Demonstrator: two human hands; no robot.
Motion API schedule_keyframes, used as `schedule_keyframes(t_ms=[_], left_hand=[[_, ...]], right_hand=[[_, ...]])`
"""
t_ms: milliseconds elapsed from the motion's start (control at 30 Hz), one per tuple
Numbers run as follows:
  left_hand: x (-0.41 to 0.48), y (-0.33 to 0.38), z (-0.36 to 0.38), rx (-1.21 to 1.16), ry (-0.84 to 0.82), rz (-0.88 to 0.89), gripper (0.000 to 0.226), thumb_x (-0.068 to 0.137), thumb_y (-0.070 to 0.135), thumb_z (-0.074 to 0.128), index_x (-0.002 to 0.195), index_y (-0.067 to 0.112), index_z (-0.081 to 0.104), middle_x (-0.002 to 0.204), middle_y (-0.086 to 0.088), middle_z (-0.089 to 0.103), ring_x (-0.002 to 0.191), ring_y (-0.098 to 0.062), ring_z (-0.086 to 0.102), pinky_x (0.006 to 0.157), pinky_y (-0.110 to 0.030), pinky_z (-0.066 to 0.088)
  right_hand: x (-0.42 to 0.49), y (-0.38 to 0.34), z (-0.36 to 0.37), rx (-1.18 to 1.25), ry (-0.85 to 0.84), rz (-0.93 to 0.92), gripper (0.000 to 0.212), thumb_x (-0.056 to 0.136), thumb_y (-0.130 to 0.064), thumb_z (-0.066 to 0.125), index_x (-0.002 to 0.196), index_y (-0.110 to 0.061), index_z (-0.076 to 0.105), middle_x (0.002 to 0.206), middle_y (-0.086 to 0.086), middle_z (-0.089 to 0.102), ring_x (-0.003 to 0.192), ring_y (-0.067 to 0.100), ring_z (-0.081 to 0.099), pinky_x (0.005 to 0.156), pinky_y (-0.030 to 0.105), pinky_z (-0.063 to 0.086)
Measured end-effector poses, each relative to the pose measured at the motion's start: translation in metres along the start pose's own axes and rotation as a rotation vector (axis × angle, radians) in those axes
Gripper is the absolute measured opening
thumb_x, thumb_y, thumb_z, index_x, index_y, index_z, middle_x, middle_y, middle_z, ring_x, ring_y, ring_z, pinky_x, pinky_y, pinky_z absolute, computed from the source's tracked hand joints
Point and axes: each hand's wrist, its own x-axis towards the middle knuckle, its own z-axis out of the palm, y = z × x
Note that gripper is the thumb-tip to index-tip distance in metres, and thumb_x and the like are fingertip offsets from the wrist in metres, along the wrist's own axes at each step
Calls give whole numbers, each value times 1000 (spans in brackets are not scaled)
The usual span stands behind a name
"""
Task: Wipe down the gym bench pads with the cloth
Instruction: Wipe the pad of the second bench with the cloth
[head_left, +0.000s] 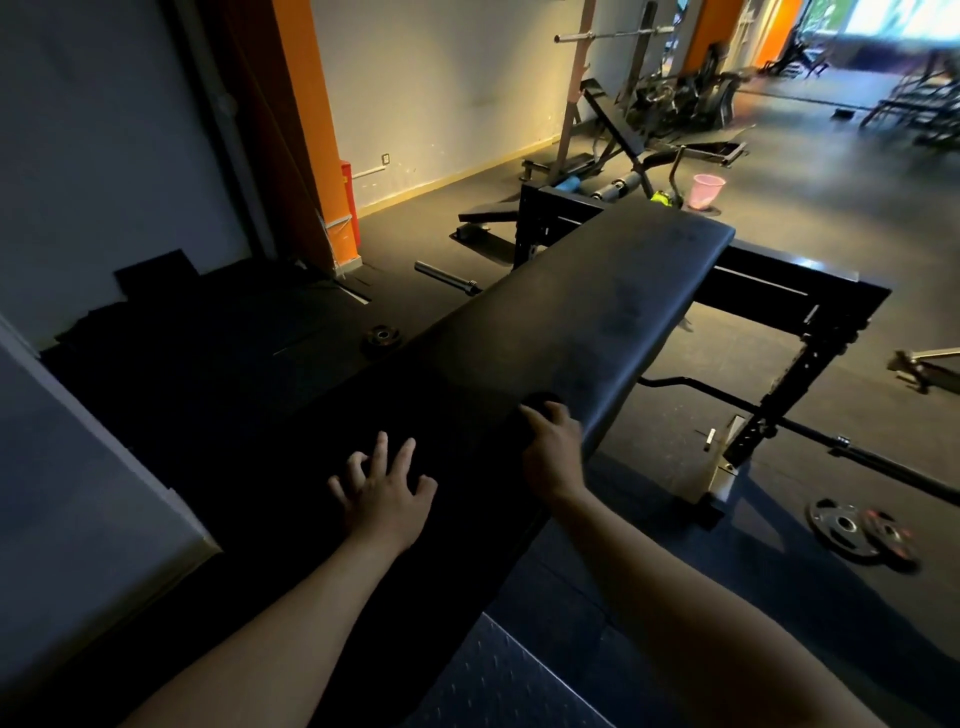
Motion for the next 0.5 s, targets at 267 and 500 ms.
schedule_keyframes(t_ms=[267,500], left_hand=[[-31,40,25,41,108,205,54,98,50,44,151,40,36,167,3,15,148,-21,15,119,-52,11],[-31,38,29,-21,103,179,55,99,50,42,152,40,33,167,4,14,149,-18,11,121,-54,2]], right_hand=[[-8,-13,25,-163,-139,-306,48,96,-21,54,143,-30,48,152,7,33,133,32,30,110,43,32],[-37,67,-2,-65,71,-68,47,95,-13,59,139,-29,54,146,3,39,128,29,31,108,37,36]])
